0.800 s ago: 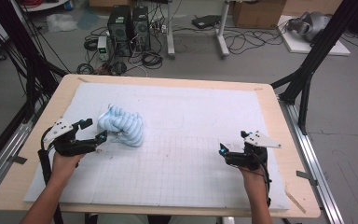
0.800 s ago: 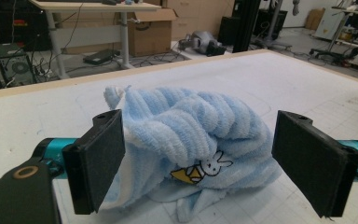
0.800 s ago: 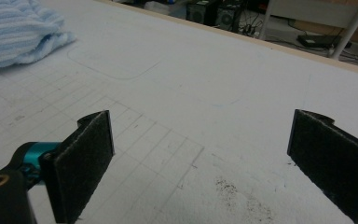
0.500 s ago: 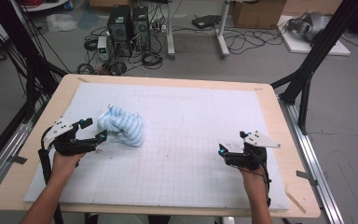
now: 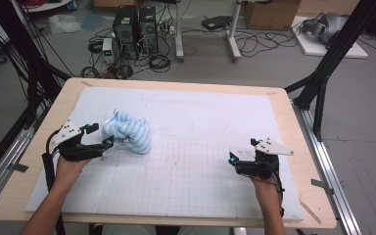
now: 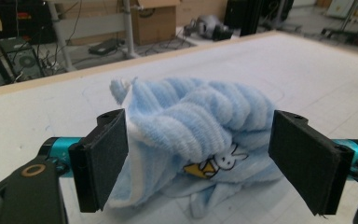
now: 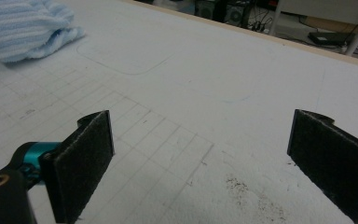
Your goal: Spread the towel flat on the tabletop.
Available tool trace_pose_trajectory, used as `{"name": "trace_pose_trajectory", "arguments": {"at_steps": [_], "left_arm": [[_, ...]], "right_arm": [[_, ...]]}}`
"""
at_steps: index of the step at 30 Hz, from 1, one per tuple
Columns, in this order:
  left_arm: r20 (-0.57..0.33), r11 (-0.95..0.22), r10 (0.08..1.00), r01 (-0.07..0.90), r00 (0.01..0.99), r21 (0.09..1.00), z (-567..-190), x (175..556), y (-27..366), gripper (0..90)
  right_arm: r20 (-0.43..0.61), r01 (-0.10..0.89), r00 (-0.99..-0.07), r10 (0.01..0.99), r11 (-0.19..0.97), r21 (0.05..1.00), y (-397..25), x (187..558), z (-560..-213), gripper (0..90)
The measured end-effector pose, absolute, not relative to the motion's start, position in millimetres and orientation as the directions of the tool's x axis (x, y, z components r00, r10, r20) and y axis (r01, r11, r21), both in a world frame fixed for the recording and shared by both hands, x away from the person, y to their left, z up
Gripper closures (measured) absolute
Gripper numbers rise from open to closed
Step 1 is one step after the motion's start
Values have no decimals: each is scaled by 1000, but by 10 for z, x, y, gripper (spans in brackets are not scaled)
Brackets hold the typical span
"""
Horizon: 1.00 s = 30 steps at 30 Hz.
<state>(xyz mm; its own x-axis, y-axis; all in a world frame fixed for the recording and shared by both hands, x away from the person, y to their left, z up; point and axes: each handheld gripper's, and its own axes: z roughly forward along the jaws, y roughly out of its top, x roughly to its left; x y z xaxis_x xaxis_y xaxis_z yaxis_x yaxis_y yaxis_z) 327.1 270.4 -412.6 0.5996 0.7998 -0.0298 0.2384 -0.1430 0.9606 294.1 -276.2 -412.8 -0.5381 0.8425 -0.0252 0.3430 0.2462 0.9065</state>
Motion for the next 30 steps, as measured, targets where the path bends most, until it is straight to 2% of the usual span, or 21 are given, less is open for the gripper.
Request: {"name": "trace_pose_trajectory", "arguments": {"at_steps": [3,11,14,17,19,21,22,25,30], "left_arm": [[0,-172,811,238,585,956,-4117,3265,2705,200],[-17,-167,839,286,543,943,-4142,3356,2737,189],[-12,-191,842,319,539,928,-4168,3415,2716,211],[-13,-223,823,343,568,912,-4173,3496,2641,325],[-5,-234,818,340,575,911,-4169,3510,2622,465],[7,-260,786,320,619,911,-4152,3511,2581,689],[10,-263,777,310,629,914,-4134,3503,2567,745],[-4,-245,749,284,662,927,-4075,3484,2525,793],[-48,-203,666,243,744,949,-3910,3464,2366,808]], "right_arm": [[-26,346,-539,842,250,904,-2740,2924,-4131,62],[-18,354,-539,842,246,902,-2736,2908,-4140,62],[-13,358,-538,843,242,902,-2734,2913,-4144,62],[-9,360,-538,843,240,902,-2725,2912,-4144,62],[-9,360,-540,841,241,901,-2724,2913,-4144,62],[-10,358,-539,842,240,902,-2724,2915,-4144,62],[-8,359,-539,842,237,903,-2724,2915,-4144,62],[-4,362,-537,844,235,902,-2722,2916,-4145,62],[-2,365,-538,843,235,901,-2714,2921,-4149,62]]}}
